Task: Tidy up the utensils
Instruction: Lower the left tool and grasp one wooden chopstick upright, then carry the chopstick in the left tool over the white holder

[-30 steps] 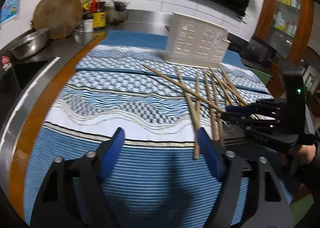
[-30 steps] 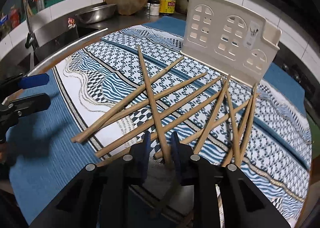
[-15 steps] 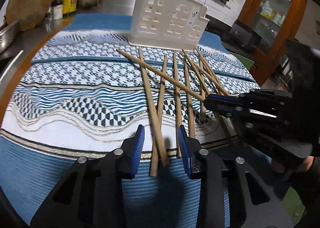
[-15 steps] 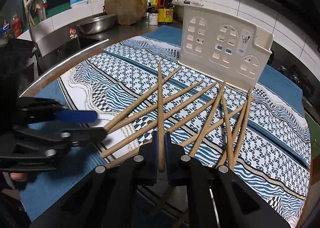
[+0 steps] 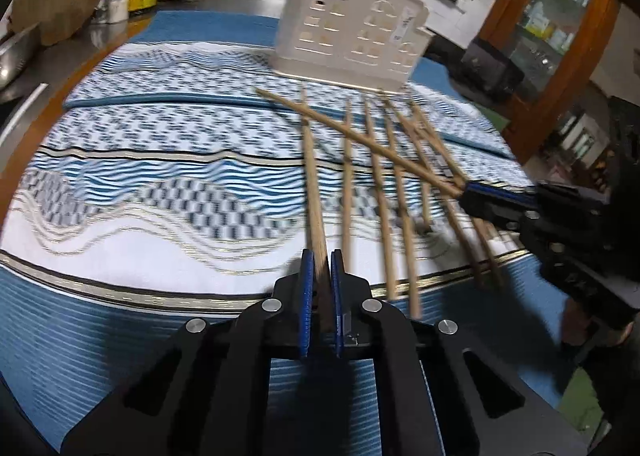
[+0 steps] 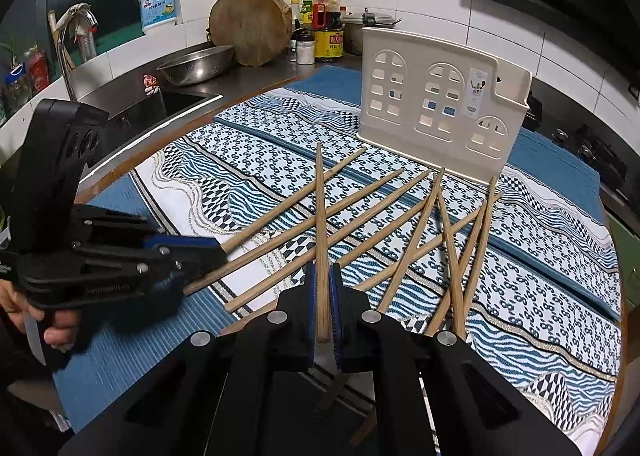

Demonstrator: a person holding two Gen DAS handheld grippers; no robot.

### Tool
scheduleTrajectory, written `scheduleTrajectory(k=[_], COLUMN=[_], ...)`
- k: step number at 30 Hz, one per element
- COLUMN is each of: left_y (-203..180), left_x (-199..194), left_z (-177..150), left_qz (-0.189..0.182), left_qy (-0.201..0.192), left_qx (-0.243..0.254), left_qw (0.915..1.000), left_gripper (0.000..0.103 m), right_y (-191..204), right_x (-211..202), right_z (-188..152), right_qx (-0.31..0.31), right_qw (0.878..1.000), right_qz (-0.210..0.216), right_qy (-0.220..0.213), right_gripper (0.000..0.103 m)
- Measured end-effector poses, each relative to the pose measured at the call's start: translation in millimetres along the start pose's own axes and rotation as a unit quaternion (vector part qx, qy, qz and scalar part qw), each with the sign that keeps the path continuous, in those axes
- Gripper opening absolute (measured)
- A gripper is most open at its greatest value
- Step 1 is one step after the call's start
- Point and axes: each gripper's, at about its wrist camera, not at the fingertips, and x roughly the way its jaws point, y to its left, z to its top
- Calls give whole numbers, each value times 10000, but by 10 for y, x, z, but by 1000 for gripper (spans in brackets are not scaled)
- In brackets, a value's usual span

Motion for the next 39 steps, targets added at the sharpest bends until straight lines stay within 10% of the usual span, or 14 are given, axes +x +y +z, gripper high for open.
scheduleTrajectory(k=[24, 39], left_y=[-112, -293], left_x=[78, -700], left_z=[145, 677], left_qz=[544, 526], left_qy=[-70, -1488], left_qx=[70, 753], left_qw=[9985, 9846], left_gripper=[6, 6], right_y=[24, -124], right_x=[-388, -1015], right_z=[35, 582], right_qx=[600, 588], right_qw=[9973, 9929], right_qz=[-159, -392], right_qy=[-384, -960], right_gripper=[7, 7])
